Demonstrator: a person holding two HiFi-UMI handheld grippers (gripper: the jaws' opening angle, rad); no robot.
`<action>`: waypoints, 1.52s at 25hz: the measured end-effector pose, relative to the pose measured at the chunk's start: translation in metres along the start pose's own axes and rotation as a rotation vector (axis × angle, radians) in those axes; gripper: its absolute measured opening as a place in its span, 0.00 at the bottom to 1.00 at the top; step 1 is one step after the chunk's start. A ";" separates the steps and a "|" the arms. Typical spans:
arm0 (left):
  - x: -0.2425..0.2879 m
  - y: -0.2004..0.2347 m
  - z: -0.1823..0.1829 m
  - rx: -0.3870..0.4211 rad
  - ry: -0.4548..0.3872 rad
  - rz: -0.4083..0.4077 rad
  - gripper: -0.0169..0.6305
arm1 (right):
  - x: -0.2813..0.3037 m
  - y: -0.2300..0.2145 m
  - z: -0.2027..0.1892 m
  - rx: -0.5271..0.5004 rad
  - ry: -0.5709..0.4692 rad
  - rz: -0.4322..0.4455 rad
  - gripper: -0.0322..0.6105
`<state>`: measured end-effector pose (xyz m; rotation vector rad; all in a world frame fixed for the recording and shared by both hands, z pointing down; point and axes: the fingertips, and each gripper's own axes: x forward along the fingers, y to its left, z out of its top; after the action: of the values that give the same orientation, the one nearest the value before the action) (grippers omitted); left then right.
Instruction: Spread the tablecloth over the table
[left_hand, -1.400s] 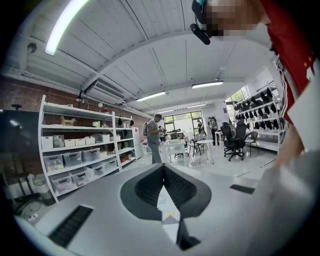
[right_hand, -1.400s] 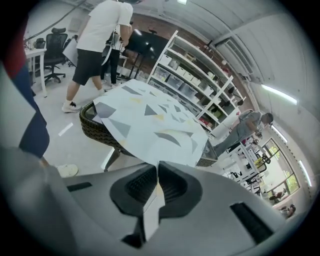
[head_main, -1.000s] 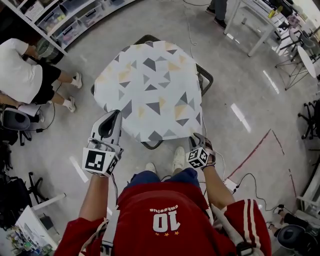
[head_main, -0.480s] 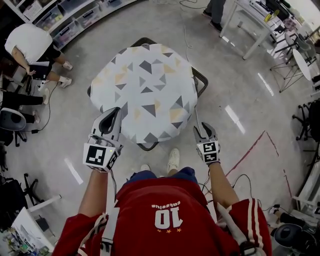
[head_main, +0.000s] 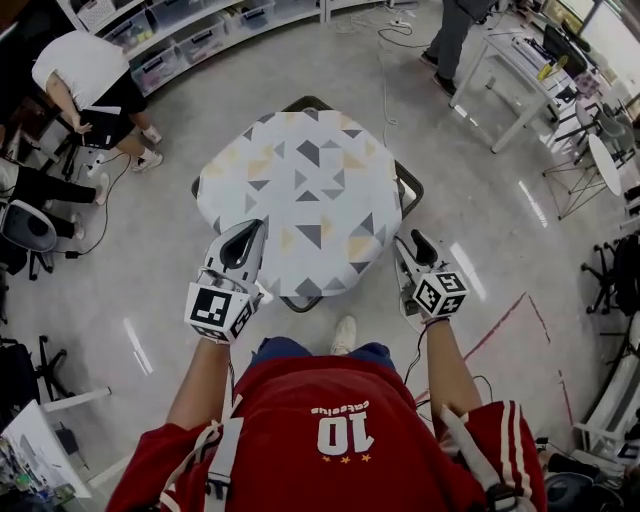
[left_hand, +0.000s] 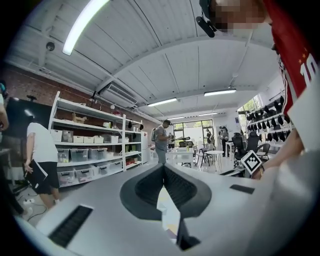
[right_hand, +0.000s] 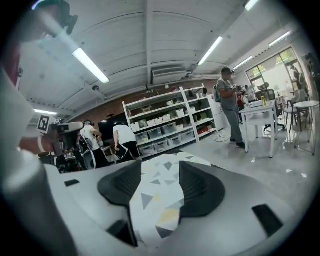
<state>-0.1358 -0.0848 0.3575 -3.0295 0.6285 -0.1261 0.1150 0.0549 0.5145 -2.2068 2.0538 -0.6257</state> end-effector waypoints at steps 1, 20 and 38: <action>-0.003 0.001 0.000 -0.007 -0.002 -0.001 0.04 | 0.000 0.001 -0.003 -0.001 0.012 0.001 0.40; 0.077 -0.018 -0.003 -0.039 -0.007 0.093 0.04 | 0.050 -0.137 -0.110 0.107 0.322 0.053 0.44; 0.129 -0.042 -0.063 -0.053 0.139 0.192 0.04 | 0.137 -0.188 -0.204 0.275 0.523 0.292 0.47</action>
<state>-0.0069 -0.0995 0.4320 -3.0086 0.9435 -0.3187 0.2283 -0.0108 0.7951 -1.6691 2.2661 -1.4653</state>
